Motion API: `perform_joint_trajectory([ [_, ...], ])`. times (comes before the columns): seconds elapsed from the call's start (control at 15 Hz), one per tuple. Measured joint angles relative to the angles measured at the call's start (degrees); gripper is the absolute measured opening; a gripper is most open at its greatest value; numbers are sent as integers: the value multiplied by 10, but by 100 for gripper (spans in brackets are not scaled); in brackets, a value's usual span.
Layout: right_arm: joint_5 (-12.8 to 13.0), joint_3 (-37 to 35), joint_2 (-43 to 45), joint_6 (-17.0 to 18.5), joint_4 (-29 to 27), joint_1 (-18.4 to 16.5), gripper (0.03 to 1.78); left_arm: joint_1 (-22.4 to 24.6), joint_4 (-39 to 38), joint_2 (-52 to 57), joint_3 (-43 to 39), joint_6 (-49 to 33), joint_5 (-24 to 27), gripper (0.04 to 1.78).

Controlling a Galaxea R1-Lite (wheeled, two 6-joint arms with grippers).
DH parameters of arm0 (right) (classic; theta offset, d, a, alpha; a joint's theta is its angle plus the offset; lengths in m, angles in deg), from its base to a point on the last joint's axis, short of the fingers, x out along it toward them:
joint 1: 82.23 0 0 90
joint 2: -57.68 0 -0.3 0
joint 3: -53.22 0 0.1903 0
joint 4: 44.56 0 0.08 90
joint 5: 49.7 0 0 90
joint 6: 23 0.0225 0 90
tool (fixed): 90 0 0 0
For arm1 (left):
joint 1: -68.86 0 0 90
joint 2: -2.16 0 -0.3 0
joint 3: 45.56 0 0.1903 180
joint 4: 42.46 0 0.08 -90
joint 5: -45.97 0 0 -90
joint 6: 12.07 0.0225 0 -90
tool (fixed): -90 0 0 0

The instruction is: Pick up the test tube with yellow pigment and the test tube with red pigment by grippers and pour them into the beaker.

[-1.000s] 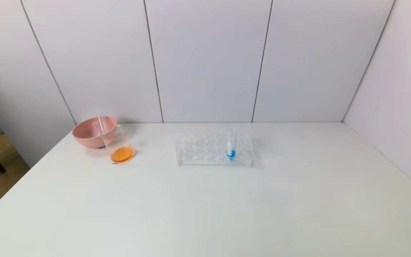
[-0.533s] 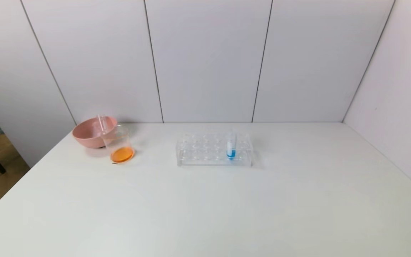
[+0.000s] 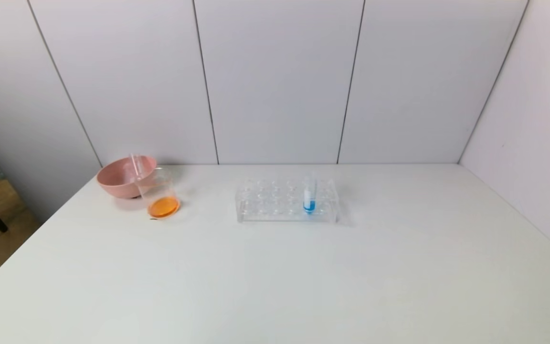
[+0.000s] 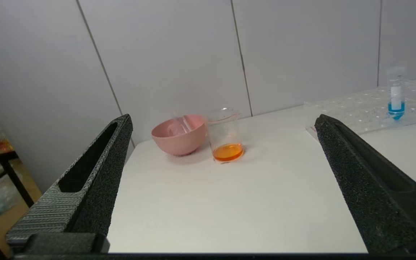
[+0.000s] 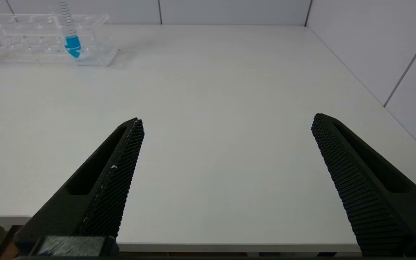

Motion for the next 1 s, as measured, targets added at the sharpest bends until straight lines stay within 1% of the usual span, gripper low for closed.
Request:
perform_joint_trajectory([
  [0.07,0,0,0,0,0,0,170,0,19,8,-3,-15,-22,176],
  [0.2,0,0,0,0,0,0,170,-1,84,26,-5,-52,-53,176],
  [0.33,0,0,0,0,0,0,170,-1,153,37,-6,-78,-60,176],
  [0.47,0,0,0,0,0,0,170,-2,195,42,-6,-120,-58,176],
  [0.67,0,0,0,0,0,0,170,-2,221,44,-6,-189,-53,176],
  [0.87,0,0,0,0,0,0,170,-2,222,44,-6,-266,-53,176],
  [1.0,0,0,0,0,0,0,170,-2,222,44,-6,-291,-53,176],
])
